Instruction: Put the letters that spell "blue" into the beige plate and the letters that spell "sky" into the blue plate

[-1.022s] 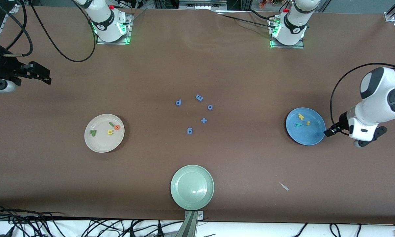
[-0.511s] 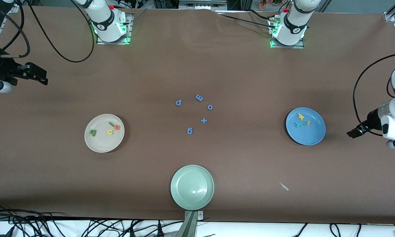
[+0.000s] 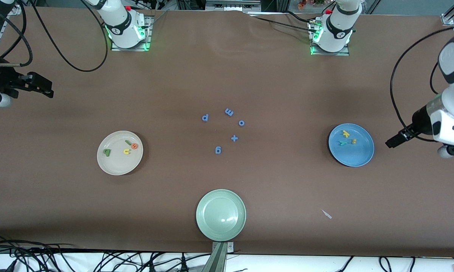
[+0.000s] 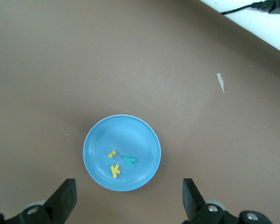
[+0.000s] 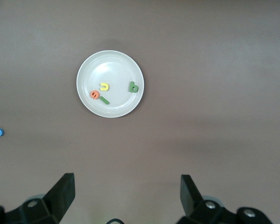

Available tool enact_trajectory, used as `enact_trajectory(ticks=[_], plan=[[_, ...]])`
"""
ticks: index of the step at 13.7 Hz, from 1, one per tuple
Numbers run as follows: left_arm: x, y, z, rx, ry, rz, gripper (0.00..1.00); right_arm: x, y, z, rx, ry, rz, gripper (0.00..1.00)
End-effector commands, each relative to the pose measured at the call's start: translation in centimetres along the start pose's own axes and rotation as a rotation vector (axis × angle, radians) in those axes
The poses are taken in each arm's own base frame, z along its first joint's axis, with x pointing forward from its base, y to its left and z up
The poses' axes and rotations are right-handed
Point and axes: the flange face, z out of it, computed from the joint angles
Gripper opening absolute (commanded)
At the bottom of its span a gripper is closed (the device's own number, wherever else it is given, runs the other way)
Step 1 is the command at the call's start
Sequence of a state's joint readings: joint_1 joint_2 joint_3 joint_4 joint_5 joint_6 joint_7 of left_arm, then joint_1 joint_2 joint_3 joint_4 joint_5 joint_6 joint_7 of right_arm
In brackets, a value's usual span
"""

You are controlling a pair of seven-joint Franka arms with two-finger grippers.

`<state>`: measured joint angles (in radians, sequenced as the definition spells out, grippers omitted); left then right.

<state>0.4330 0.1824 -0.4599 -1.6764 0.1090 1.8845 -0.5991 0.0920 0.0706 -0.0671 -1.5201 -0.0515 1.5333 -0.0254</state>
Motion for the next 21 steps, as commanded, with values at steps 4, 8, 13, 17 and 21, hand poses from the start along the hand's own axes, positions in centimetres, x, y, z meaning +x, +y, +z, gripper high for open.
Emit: enact_trajectory(ticks=[4, 8, 13, 17, 21], plan=[[-3.3, -0.6, -5.1, -0.063, -0.05, 0.116, 1.0, 0.2, 0.3, -0.5, -0.013, 0.005, 0.013, 1.0], [-5.0, -1.9, -7.7, 0.001, -0.055, 0.271, 1.0, 0.2, 0.3, -0.5, -0.013, 0.005, 0.013, 1.0], [-8.8, -2.4, -12.0, -0.029, -0.081, 0.331, 1.0, 0.1, 0.4, -0.5, -0.013, 0.005, 0.015, 1.0], [-8.2, -3.1, -12.4, -0.043, -0.08, 0.387, 1.0, 0.1, 0.4, -0.5, -0.011, 0.005, 0.016, 1.0], [-6.5, -2.9, -12.8, -0.039, -0.091, 0.364, 1.0, 0.2, 0.5, -0.5, -0.011, 0.006, 0.018, 1.0]])
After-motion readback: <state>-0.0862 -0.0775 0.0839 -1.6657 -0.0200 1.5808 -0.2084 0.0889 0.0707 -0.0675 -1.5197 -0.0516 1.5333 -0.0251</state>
